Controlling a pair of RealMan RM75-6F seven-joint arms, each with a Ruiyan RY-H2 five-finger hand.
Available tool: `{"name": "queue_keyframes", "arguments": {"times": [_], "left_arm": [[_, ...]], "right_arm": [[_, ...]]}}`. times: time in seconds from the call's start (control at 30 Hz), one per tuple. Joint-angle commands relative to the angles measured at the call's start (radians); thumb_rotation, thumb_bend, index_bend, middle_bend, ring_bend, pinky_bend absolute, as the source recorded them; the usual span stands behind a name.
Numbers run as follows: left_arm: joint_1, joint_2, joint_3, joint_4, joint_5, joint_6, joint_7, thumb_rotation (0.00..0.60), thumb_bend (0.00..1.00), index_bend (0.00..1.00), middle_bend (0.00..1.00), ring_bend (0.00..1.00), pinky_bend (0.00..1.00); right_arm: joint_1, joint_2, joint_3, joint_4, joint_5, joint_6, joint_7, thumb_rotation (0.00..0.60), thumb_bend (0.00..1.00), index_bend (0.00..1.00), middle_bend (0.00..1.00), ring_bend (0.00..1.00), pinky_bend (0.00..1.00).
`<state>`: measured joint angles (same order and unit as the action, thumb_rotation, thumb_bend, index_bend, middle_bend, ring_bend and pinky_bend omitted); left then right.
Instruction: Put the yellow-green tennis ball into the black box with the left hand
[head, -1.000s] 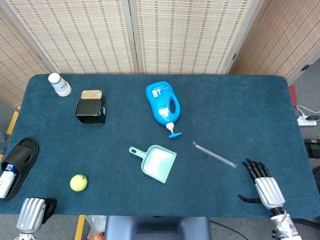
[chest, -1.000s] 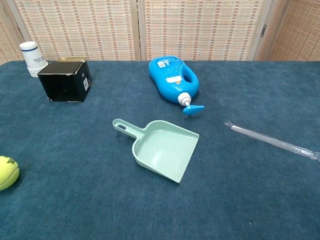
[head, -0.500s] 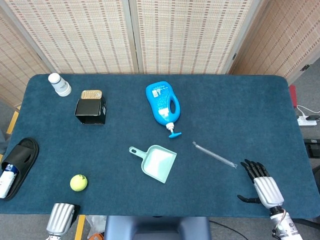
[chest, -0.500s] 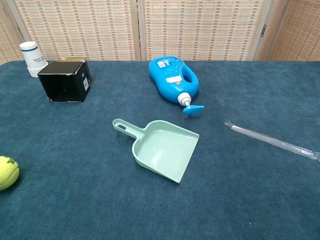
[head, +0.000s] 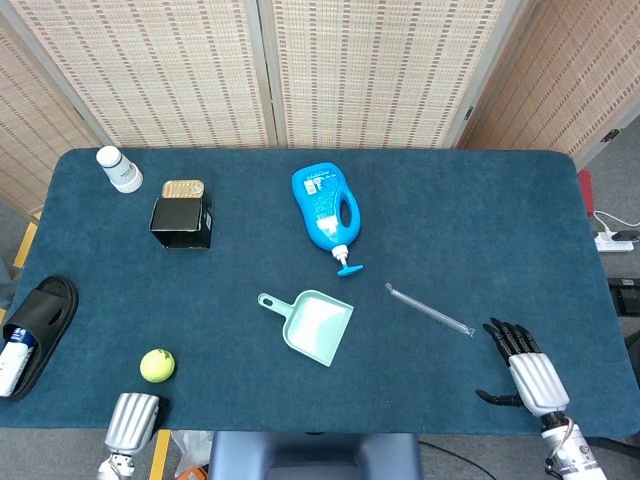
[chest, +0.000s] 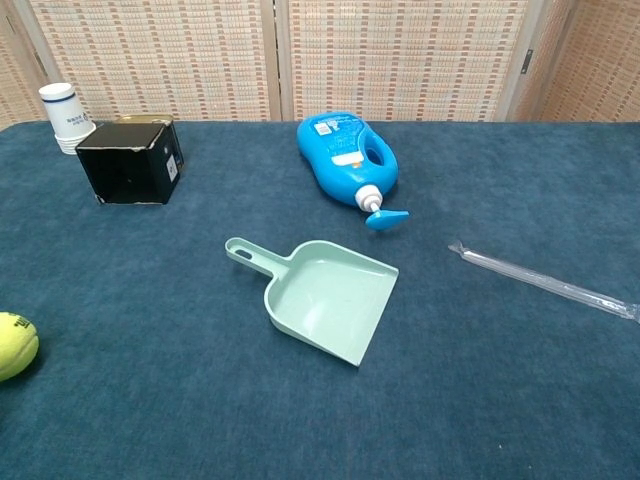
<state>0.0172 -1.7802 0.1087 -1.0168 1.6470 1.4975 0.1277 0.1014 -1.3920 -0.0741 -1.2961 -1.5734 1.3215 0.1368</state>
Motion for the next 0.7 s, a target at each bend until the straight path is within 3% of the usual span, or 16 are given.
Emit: {"name": "queue_keyframes", "arguments": {"times": [0.03,0.7], "left_arm": [[-0.008,-0.006,-0.005,0.001,-0.002,-0.008,0.0,0.6,0.63,1.0,1.0,1.0,1.0],[-0.17,-0.048,-0.129,0.115,-0.099,-0.182,-0.083,0.6,0.62,1.0,1.0,1.0,1.0]], "right_arm": [[0.002,-0.002,0.001,-0.004,0.004,-0.006,-0.011,0.6,0.0,0.0,0.0,0.0,0.0],[0.006,-0.013,0.021,-0.014,0.049,-0.029,-0.052,0.6,0.0,0.0,0.0,0.0,0.0]]}}
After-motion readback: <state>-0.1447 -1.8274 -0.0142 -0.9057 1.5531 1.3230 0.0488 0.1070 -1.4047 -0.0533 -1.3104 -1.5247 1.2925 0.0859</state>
